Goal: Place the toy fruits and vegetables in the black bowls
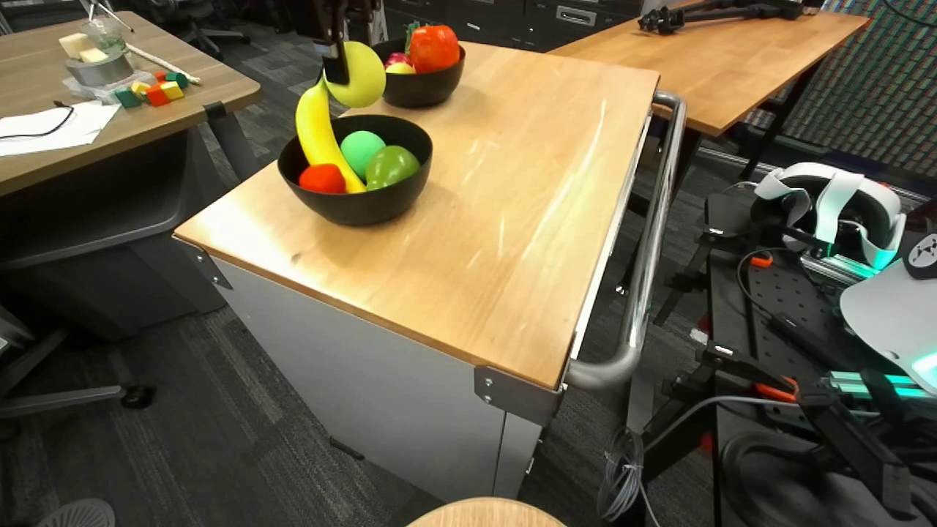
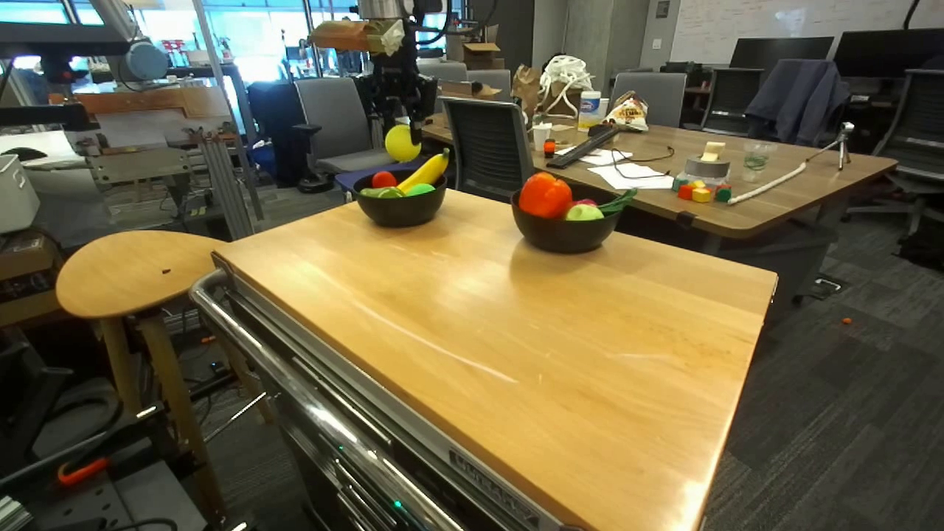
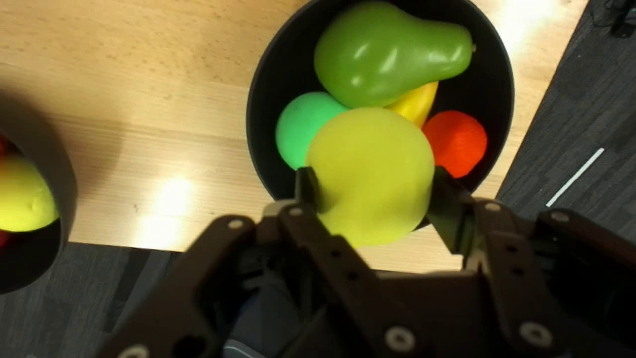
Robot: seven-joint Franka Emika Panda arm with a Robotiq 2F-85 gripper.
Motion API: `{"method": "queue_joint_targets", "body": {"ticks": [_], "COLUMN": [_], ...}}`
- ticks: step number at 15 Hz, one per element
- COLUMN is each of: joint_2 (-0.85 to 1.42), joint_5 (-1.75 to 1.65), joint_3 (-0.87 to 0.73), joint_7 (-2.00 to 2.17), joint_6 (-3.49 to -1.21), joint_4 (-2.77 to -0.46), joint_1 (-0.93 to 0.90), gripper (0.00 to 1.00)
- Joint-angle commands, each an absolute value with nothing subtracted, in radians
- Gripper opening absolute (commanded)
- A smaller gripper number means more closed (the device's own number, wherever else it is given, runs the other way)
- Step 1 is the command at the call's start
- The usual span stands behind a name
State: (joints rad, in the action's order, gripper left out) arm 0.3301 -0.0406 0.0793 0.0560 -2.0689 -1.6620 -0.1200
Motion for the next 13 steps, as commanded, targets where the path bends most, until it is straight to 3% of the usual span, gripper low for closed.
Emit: {"method": "queue_joint_targets", "body": {"ticks": [1, 3, 9, 13], "joint_2": [0.290, 0.207, -0.038, -0.016], "joint_5": [-0.070, -0.085, 0.053, 0.031], "joint_3": [0.072, 0.077, 0.056, 0.044], "joint_7": [0.019, -0.040, -0.316, -0.279], "joint_6": [-1.958, -1.982, -1.957, -1.934], "joint_4": [-1.628, -1.679, -1.767, -1.731], "joint_1": [-0.115, -0.108, -0.039, -0.041], "gripper": [0.88, 1.00, 1.00, 1.00]}}
